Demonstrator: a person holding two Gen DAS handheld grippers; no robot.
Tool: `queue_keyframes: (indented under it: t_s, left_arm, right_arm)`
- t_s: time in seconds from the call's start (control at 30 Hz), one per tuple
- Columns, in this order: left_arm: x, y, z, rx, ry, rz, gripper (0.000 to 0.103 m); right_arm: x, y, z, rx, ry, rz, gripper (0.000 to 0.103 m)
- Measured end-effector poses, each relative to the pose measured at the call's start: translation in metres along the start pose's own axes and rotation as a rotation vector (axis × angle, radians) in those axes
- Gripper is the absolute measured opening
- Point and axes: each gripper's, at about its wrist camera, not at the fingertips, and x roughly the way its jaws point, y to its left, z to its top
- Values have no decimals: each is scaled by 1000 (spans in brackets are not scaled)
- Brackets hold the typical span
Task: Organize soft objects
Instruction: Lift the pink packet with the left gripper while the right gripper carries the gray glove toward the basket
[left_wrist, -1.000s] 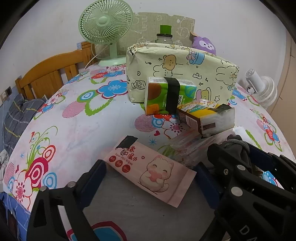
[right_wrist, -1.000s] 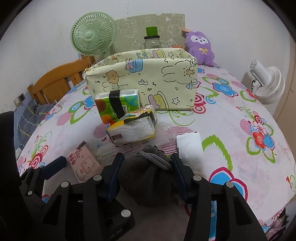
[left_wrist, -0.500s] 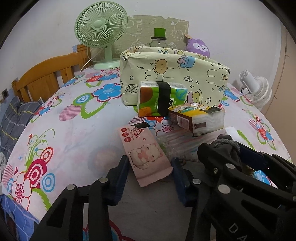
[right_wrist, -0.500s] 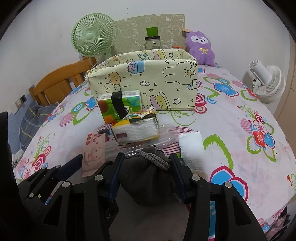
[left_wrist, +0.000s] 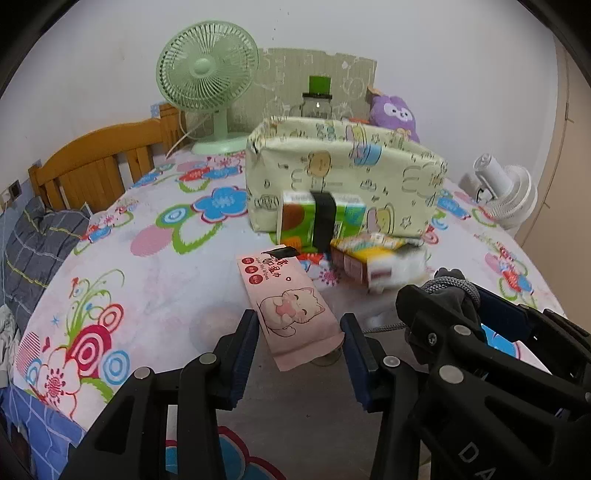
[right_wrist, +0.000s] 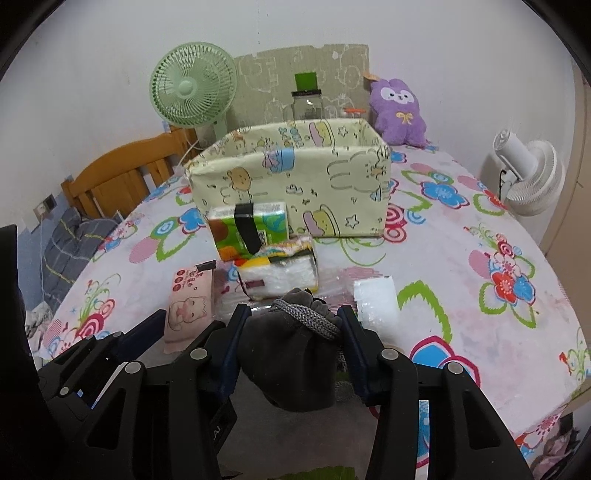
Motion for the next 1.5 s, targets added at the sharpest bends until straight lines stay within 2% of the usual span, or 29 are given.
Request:
queue_keyframes:
  t_s: [1.13,1.5]
  left_arm:
    - [-70,-10,75,2,-189,-6,46]
    - [-71,-15,92,7,-202,-1,46]
  right_arm:
    - [-79,7,70,-11,-197,-4,51]
    - [-81,2,89,-7,-213,-3,51]
